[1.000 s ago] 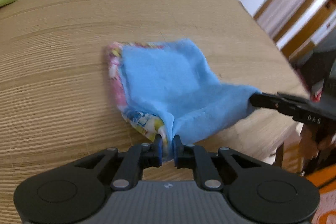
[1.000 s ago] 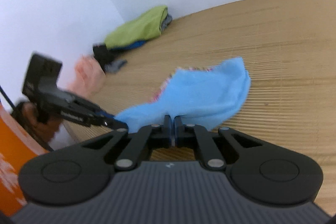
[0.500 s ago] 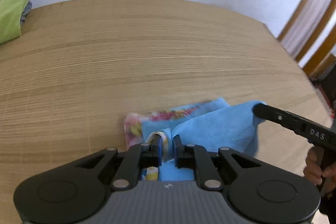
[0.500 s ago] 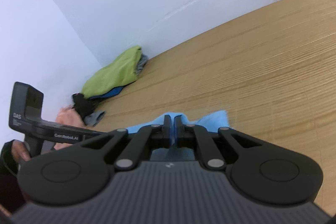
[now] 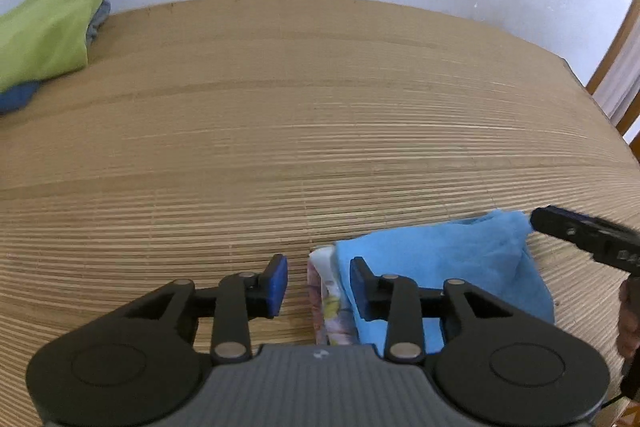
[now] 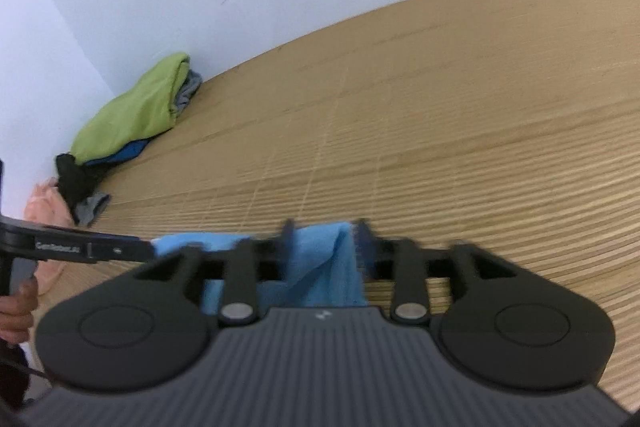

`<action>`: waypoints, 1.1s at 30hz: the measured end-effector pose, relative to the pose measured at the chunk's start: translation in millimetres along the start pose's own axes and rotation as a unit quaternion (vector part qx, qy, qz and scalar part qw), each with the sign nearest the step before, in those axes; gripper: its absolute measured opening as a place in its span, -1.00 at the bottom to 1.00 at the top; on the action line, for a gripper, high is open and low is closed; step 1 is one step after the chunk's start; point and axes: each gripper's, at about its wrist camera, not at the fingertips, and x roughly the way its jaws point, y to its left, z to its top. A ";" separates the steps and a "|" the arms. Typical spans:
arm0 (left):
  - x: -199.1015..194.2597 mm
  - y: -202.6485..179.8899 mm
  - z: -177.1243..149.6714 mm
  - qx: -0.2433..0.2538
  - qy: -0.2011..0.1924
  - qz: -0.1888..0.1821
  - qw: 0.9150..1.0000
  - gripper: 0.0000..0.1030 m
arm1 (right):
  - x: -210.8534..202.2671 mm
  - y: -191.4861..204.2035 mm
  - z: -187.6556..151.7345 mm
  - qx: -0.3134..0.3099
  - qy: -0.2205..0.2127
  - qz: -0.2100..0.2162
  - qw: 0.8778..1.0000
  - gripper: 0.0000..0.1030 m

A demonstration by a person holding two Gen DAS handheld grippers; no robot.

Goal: Fold clothes

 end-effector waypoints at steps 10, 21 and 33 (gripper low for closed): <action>41.7 -31.2 -5.1 0.035 0.019 -0.060 0.997 -0.28 | -14.2 33.3 -25.4 -0.103 0.032 0.082 0.991 0.24; 40.1 -24.4 -2.2 0.034 -0.003 -0.063 0.997 -0.19 | -12.2 27.2 -26.8 -0.084 -0.017 0.019 0.996 0.27; 34.8 -22.4 -22.0 0.036 -0.003 -0.033 0.999 -0.16 | 33.4 7.9 -4.7 -0.052 -0.008 -0.055 0.997 0.26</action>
